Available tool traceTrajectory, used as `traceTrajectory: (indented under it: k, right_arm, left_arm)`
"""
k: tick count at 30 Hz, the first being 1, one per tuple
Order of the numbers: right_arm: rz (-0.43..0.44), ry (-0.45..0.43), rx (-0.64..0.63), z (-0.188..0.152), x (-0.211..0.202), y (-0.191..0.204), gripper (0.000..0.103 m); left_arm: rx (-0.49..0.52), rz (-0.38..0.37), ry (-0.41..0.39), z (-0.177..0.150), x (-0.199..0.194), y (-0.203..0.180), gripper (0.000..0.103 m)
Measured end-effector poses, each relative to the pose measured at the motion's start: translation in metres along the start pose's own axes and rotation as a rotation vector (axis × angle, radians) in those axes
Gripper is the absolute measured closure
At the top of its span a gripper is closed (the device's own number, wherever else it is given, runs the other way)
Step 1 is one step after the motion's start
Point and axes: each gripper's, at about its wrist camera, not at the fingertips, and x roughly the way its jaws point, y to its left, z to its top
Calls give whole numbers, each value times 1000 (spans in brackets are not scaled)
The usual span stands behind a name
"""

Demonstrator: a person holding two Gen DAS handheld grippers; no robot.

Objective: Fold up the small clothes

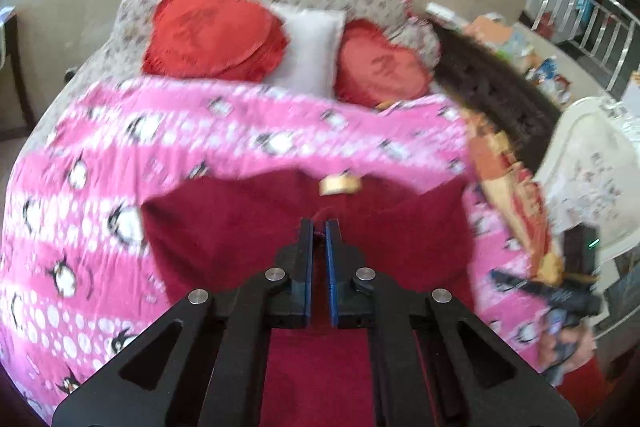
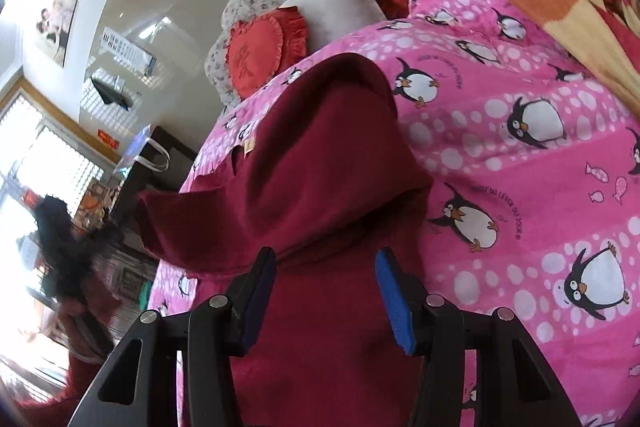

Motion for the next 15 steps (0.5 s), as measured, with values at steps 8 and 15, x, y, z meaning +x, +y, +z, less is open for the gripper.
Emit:
traceTrajectory:
  k: [8,15]
  right_arm:
    - [-41,-1,-93,-13,-1,14,38]
    - [-42,-37,-75,-15,-2,16,30]
  left_arm:
    - [109,-48,-45,49,-26,-63,98]
    - [128,-116,-110,82,-60,-102,98]
